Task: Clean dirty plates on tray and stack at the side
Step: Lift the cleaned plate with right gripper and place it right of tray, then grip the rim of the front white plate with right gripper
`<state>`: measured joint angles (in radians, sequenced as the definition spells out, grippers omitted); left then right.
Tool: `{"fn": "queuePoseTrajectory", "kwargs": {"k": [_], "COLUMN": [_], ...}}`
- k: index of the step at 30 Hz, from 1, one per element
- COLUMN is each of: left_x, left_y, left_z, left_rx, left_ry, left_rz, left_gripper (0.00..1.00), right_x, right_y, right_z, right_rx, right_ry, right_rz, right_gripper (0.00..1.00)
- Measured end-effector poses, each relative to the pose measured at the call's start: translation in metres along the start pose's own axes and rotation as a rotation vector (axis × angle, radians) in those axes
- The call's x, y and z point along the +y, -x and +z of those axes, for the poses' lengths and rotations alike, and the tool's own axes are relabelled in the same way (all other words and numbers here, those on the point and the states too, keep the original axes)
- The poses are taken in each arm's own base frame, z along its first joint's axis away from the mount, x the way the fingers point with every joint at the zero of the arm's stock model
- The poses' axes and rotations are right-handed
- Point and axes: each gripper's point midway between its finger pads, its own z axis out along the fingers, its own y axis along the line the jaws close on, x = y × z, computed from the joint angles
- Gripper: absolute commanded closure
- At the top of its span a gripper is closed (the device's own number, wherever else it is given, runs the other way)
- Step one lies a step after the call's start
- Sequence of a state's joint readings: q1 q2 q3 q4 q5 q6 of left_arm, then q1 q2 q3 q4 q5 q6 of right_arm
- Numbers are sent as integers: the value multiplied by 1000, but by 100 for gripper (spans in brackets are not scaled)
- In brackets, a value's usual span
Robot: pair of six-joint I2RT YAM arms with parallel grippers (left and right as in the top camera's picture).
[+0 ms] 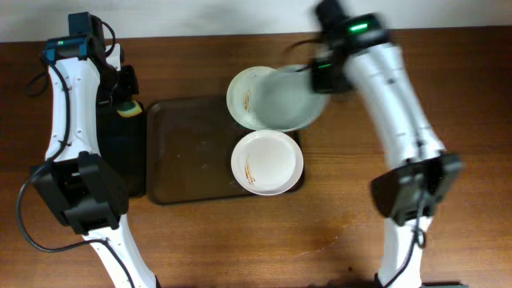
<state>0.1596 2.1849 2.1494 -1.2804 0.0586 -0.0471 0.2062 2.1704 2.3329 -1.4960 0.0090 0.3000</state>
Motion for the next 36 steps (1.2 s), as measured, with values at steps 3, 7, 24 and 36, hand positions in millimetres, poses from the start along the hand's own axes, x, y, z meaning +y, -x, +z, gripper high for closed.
{"fn": "queuePoseTrajectory", "kwargs": {"k": [3,7,24,36], "left_x": [0,0,0,0], "left_y": [0,3,7,7], "left_z": [0,1,1,1], "left_rx": [-2,-14,-29,-28], "left_ry": [0,-1,-1,-1], "left_rz": [0,1,2,2], "left_gripper": [95,95,96,99], "right_x": [-76,-169,-44,52], "right_y": [3,-27,-55,-125], "right_z": [6,54,40,132], "right_rx": [55,174,219,236], "right_ry": [-3,-31,207,26], "right_rz": [165,378,117,-32], "right_gripper": [96,96,39,59]}}
